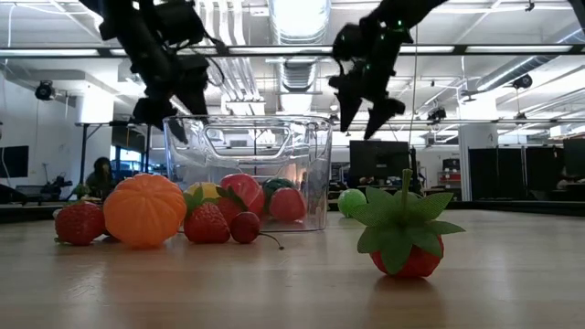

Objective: Pick and placing Produce into tupperware
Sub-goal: Put the melon into the transparent bin

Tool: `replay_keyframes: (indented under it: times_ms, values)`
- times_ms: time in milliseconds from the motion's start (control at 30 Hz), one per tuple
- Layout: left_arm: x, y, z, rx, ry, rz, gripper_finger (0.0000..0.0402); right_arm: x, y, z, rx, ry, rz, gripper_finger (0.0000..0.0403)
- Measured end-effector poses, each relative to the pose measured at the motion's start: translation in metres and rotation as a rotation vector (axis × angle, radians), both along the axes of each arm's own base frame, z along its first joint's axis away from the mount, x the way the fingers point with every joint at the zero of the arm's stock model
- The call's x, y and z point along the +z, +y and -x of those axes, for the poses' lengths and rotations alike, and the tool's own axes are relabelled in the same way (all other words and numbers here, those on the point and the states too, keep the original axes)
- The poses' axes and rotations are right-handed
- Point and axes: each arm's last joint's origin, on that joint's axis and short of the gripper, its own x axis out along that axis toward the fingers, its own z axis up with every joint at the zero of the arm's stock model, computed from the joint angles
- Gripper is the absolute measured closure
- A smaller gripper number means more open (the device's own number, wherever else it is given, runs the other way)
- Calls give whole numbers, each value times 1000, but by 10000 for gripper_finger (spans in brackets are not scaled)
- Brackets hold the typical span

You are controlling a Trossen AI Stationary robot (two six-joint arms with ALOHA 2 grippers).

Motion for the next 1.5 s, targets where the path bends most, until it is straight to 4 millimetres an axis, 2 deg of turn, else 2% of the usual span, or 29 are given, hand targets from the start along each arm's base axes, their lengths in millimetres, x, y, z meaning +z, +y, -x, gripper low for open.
replay_keyframes:
  times_ms: [167, 367, 800, 1000, 1333, 1500]
  values:
    - [-13, 4, -1, 2, 55, 27, 33, -40, -8, 1, -62, 42, -174, 74]
    - [-13, 4, 1, -57, 73, -5, 33, -69, 2, -3, -82, 93, -283, 74]
    - [-15, 14, 9, -96, 134, -90, 33, -90, 32, -20, -186, 37, -328, 74]
    - [-16, 16, 10, -123, 150, -111, 33, -98, 32, -22, -266, -12, -329, 74]
    - [-15, 17, 10, -140, 156, -122, 33, -103, 33, -21, -303, 8, -268, 74]
    - [-15, 17, 10, -137, 159, -130, 33, -117, 32, -26, -308, 34, -285, 74]
